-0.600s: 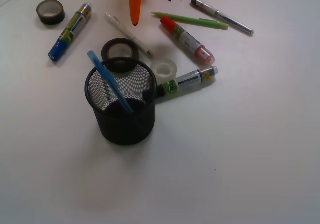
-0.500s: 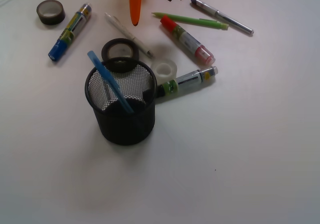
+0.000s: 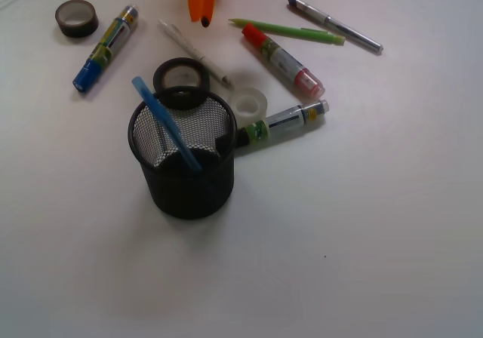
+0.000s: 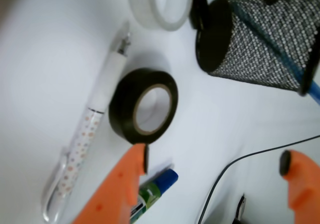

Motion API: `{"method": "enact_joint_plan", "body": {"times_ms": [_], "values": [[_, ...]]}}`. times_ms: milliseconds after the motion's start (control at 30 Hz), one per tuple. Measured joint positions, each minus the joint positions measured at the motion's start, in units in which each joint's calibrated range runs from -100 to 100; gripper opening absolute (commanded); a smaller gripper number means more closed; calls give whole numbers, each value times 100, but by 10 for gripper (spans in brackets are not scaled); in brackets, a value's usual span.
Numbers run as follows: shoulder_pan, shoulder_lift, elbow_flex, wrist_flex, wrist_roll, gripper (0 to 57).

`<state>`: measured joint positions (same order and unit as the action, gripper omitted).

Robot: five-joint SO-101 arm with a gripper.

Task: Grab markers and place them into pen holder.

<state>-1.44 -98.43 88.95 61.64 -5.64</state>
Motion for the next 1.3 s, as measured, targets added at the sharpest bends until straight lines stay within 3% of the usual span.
{"method": "enact_joint_plan", "body": {"times_ms": [233, 467, 800, 1067, 1300], "values": [[-111, 793, -1977, 778, -410, 295], [-266, 3798, -3603, 864, -982, 294], [-1916, 6429, -4888, -43, -2335, 294], [-3182, 6916, -4933, 847, -4317, 294], [-3581, 7744, -4960, 916, -4913, 294]]}}
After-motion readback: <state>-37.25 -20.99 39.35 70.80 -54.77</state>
